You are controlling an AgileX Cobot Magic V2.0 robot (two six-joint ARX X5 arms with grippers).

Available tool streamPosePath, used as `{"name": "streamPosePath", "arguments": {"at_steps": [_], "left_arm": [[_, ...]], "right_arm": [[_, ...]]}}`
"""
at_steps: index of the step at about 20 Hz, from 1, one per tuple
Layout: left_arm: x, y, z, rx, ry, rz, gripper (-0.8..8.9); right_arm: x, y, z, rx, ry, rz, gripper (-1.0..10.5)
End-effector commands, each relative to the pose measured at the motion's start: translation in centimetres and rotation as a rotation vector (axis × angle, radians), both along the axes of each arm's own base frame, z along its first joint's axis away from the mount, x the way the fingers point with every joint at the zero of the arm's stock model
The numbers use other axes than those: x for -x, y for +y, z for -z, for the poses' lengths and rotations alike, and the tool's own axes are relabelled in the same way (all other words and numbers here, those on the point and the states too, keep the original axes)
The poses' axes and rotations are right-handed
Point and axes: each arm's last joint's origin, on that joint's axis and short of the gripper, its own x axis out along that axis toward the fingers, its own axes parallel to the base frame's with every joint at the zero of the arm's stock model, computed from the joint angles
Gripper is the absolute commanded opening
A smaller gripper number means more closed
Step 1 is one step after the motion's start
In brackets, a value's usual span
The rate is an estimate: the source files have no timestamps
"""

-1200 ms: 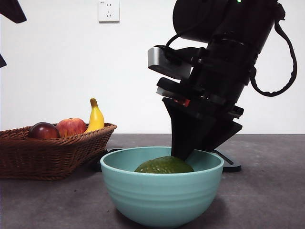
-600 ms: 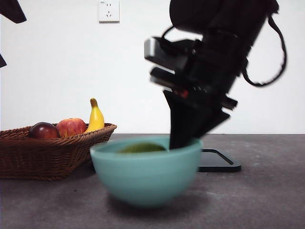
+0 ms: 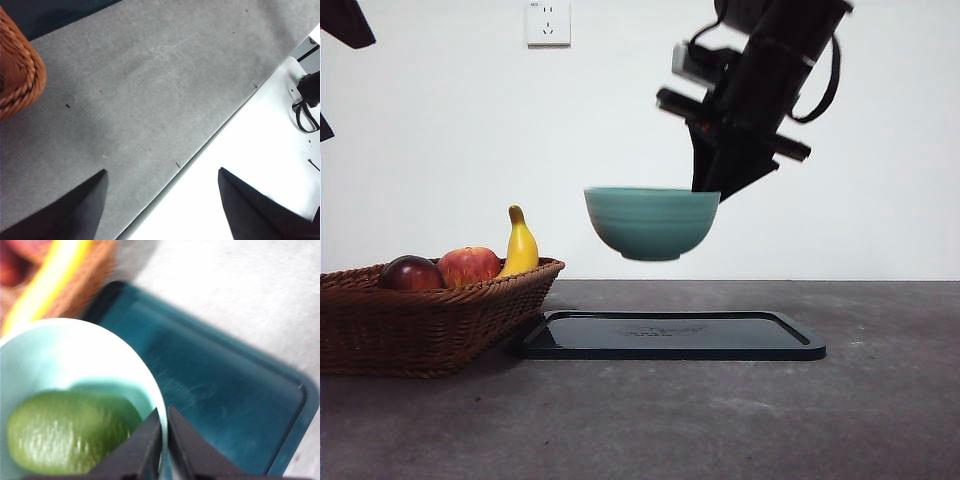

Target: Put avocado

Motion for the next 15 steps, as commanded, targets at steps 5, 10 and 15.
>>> {"name": "streamPosePath", "arguments": {"at_steps": [5, 10, 15], "left_arm": [[-0.1, -0.1, -0.2, 0.003, -0.013, 0.017, 3.43], [0.0, -0.1, -0.2, 0.003, -0.012, 0.017, 3.43], [0.0, -0.1, -0.2, 0.002, -0.01, 0.017, 3.43]], "right_arm": [[-4.2, 0.4, 3.2, 0.015, 0.037, 0.034, 0.1], [-5.0, 0.7, 5.8, 0.039, 0.075, 0.028, 0.1], [-5.1, 0.8, 6.4, 0.053, 0.085, 0.018, 0.1]]}}
